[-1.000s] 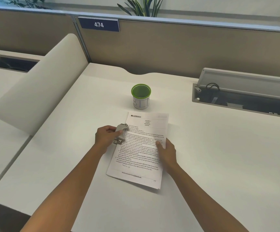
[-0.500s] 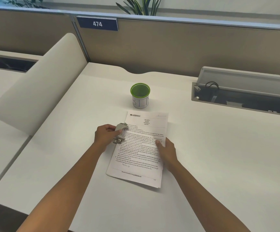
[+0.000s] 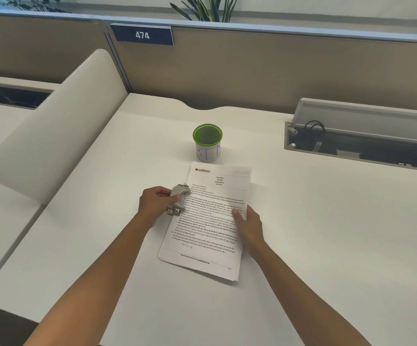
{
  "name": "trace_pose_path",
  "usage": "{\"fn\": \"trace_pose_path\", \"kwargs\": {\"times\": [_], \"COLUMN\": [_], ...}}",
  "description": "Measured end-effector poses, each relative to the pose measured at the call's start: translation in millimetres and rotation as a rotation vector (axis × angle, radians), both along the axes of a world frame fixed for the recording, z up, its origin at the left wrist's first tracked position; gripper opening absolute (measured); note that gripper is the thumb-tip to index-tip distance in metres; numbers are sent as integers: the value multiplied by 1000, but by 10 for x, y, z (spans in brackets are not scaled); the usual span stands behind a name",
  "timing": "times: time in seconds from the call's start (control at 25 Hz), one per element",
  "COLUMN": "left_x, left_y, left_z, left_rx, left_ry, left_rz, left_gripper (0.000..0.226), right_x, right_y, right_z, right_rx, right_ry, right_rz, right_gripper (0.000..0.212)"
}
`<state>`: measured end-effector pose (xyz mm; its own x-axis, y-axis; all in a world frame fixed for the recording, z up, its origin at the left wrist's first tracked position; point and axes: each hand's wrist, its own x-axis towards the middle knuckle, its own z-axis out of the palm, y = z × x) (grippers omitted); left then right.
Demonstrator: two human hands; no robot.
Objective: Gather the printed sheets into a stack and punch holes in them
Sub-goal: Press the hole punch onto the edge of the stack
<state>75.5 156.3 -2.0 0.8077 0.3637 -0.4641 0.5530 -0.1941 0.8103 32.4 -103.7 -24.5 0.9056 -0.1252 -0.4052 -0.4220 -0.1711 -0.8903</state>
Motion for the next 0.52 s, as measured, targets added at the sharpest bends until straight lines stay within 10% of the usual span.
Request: {"fn": "trace_pose_path", "kwargs": {"times": [0.52], "left_x": [-88], "left_y": [-9], "left_z": [5], "left_rx": [9], "left_ry": [19], "left_rz": [-3], "left_gripper": [30], "right_x": [37], "right_y": [-7], "right_z": [-12], "right_rx": [-11], "right_ry": [-10], "right_rz": [-6], "right_gripper": [29]}}
